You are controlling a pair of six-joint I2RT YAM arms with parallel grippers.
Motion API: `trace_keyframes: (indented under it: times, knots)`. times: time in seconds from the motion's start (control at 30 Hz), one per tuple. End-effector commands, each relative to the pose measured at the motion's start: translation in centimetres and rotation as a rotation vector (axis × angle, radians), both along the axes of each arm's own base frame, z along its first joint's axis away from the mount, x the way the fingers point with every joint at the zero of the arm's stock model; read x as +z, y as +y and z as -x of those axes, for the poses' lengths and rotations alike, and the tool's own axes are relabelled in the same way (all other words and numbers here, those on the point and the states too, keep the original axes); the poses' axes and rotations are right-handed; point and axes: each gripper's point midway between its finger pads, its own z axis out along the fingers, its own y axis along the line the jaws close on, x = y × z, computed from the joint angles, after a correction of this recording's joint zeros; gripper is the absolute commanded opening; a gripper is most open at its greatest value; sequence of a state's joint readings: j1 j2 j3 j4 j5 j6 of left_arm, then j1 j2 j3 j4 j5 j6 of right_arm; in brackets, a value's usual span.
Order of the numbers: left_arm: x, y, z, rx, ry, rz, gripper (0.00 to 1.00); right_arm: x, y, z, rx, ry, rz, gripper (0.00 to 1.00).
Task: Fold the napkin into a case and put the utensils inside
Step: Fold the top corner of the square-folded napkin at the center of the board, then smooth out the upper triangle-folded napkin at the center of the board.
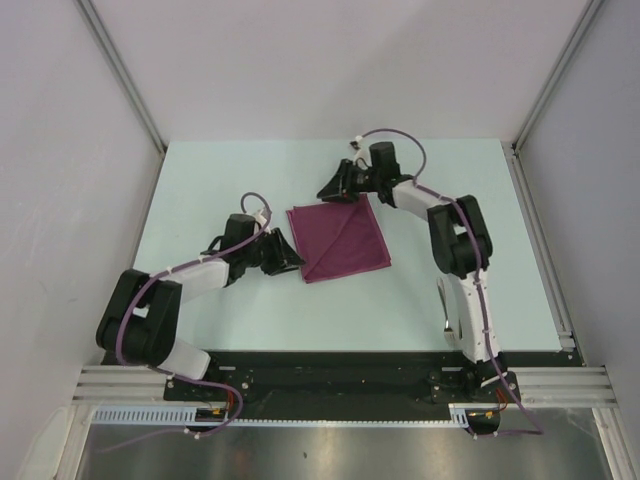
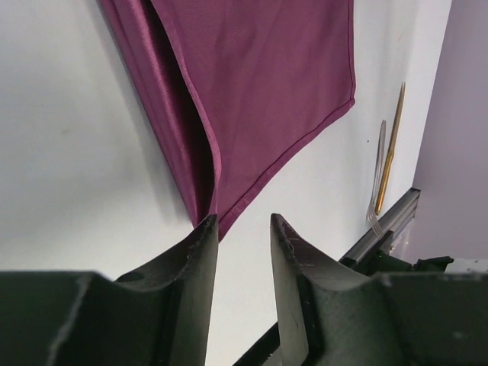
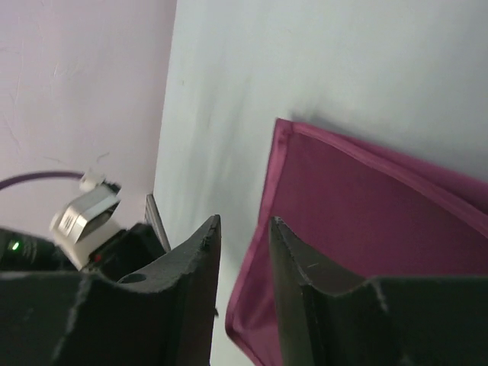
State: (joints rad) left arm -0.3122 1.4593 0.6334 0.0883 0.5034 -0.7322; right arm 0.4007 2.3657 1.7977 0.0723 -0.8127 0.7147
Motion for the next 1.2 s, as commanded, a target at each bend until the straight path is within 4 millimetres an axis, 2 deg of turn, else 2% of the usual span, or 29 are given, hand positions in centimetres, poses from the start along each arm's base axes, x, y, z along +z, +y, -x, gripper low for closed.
trace_keyframes:
  times: [0.0, 0.1, 0.2, 0.33, 0.53, 0.77, 0.97, 1.17]
  knots:
    - [1.2, -1.1, -2.4, 0.001, 0.006, 0.081, 0.39, 3.1, -6.2, -0.3, -0.069, -0.061, -0.01, 0.36]
    - [1.0, -1.2, -2.6, 0.007, 0.006, 0.087, 0.39, 1.1, -7.9, 0.3, -0.075, -0.038, 0.017, 0.33]
    - [0.5, -1.2, -2.4, 0.008, 0.018, 0.085, 0.36, 0.3, -8.4, 0.5, -0.067, -0.042, 0.018, 0.28]
    - [-0.6, -1.4, -1.8, 0.003, 0.048, 0.09, 0.32, -1.1, -9.1, -0.2, -0.086, -0.022, 0.008, 0.23]
    - [-1.6, -2.3, -0.5, -0.02, 0.079, 0.097, 0.27, -1.7, -9.1, -1.2, -0.102, -0.024, -0.021, 0.21]
    - [-2.5, -2.4, 1.5, -0.025, 0.102, 0.096, 0.23, -2.7, -9.2, -2.3, -0.128, -0.008, -0.034, 0.18]
    - [-2.7, -2.0, 2.2, -0.021, 0.103, 0.083, 0.22, -3.4, -9.6, -3.3, -0.146, -0.003, -0.043, 0.17]
    - [-3.2, -2.1, 1.9, -0.015, 0.113, 0.083, 0.24, -4.1, -9.3, -4.4, -0.149, -0.007, -0.055, 0.17]
